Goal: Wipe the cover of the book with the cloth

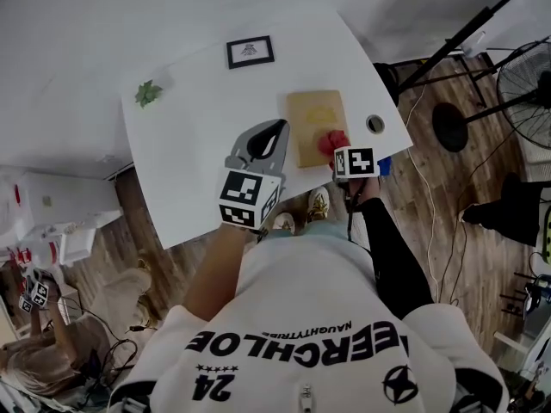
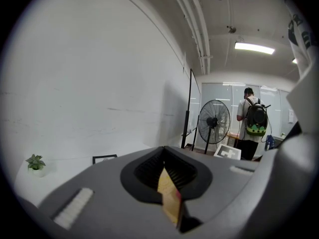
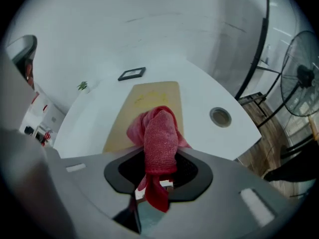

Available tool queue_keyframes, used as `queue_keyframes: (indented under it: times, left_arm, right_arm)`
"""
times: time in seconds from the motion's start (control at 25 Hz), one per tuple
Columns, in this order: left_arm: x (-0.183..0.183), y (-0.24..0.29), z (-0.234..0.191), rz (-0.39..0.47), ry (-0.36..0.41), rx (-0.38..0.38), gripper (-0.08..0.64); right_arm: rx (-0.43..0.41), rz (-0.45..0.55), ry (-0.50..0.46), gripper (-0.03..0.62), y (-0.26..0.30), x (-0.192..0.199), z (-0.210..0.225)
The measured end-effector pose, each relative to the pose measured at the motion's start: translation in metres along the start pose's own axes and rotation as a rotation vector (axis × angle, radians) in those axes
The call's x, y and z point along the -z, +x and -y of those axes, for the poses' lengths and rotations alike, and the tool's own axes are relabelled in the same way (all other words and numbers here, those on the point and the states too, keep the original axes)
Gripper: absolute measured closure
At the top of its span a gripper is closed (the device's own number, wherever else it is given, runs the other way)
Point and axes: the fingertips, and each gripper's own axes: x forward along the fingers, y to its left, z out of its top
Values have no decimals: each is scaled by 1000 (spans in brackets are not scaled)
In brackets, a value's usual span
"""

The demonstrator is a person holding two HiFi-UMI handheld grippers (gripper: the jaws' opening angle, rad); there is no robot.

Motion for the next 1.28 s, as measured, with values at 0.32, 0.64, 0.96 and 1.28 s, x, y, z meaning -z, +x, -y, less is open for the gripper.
queue_keyframes:
  times: [0.32, 0.64, 0.96, 1.28]
  left_arm:
    - [1, 14, 12, -7, 13, 36, 502]
    - [-13, 11, -1, 40, 103, -69, 503]
    - [-17, 2, -10, 73, 78, -90, 511]
    - [-15, 12, -17, 53, 117, -99, 509]
  right_arm:
    - [45, 15, 105, 485, -7, 5, 42]
    - [-54, 74, -5, 485, -9, -33, -12]
    - [-165, 32, -115, 485, 21, -41, -90]
    - [-84, 25, -144, 485, 26, -36, -66]
